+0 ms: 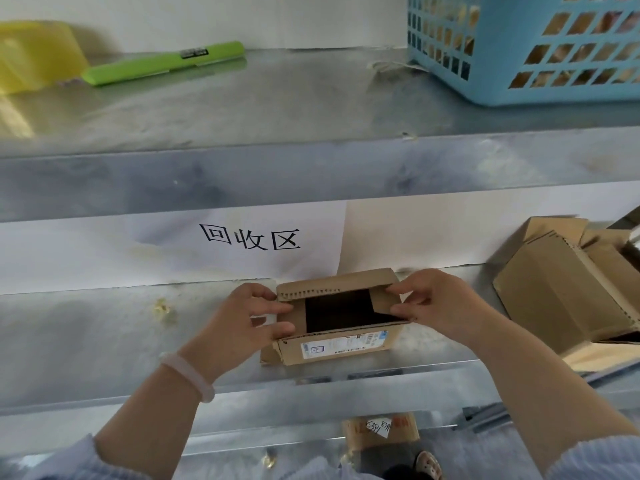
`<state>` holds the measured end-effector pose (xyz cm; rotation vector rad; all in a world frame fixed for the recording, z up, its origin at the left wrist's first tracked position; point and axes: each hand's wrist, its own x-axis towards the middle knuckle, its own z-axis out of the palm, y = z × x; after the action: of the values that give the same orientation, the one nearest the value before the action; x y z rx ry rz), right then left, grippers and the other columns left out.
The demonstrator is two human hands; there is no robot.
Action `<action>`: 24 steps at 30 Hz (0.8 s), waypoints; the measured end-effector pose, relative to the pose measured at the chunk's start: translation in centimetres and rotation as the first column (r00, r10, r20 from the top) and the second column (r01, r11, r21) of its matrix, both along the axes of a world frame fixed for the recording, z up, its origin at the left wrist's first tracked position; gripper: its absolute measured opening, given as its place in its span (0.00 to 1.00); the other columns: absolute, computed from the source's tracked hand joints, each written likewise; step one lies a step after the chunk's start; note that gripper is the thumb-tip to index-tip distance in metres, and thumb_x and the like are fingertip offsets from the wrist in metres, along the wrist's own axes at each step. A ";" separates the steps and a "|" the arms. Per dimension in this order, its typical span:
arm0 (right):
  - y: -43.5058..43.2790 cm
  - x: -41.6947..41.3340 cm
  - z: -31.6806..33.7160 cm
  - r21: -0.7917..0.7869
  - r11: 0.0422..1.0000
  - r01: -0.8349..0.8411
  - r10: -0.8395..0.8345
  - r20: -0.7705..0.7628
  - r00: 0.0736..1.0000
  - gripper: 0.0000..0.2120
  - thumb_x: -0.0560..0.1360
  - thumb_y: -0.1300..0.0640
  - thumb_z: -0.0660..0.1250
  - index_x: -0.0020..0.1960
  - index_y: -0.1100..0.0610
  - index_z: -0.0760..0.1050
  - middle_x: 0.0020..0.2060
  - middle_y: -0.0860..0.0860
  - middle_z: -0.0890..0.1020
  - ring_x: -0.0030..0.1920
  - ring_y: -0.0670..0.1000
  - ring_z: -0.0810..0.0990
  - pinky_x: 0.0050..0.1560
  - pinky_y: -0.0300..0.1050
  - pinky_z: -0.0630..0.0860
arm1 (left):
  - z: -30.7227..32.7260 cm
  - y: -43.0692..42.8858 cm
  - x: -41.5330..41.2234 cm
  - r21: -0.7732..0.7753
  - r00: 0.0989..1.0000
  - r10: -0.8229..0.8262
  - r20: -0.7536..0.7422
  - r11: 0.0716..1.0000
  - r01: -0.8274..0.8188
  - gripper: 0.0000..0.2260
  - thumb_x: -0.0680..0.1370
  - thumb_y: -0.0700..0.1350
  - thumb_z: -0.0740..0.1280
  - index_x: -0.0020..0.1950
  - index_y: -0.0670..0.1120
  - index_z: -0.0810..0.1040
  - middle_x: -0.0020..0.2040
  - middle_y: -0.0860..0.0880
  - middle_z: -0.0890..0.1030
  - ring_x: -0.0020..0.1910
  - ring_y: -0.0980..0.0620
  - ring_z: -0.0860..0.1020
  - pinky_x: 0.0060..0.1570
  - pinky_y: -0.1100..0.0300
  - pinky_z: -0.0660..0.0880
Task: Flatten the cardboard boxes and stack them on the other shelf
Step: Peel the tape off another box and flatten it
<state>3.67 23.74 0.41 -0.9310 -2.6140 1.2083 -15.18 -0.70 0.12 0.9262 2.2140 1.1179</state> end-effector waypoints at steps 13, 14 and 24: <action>-2.7 -3.9 -0.1 0.201 0.976 0.081 -0.140 0.302 0.943 0.43 0.56 0.29 0.72 0.63 0.45 0.59 0.52 0.45 0.69 0.47 0.50 0.73 0.42 0.46 0.70 | -1.8 4.2 0.4 -0.289 0.992 0.105 -0.066 0.950 -0.119 0.38 0.53 0.72 0.71 0.55 0.63 0.58 0.48 0.58 0.61 0.43 0.60 0.68 0.44 0.60 0.68; -2.9 -4.1 -0.3 0.221 0.970 0.097 -0.163 0.304 0.939 0.38 0.59 0.33 0.73 0.60 0.46 0.59 0.51 0.46 0.70 0.43 0.50 0.73 0.39 0.45 0.68 | -2.0 4.2 0.5 -0.279 0.989 0.114 -0.095 0.951 -0.137 0.34 0.56 0.69 0.72 0.53 0.63 0.57 0.49 0.57 0.63 0.43 0.59 0.68 0.44 0.60 0.68; -0.7 -0.5 -0.4 -0.082 0.979 0.185 -0.189 -0.041 0.981 0.13 0.72 0.60 0.58 0.49 0.41 0.65 0.41 0.50 0.78 0.36 0.51 0.80 0.29 0.42 0.77 | -1.8 -0.2 1.1 0.187 0.995 0.052 -0.091 0.982 -0.034 0.19 0.71 0.43 0.54 0.55 0.65 0.65 0.41 0.53 0.75 0.33 0.60 0.74 0.28 0.67 0.71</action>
<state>3.17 23.05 0.02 -1.1182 -2.3948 1.2742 -14.10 -0.91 -1.65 1.0317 2.2439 1.3446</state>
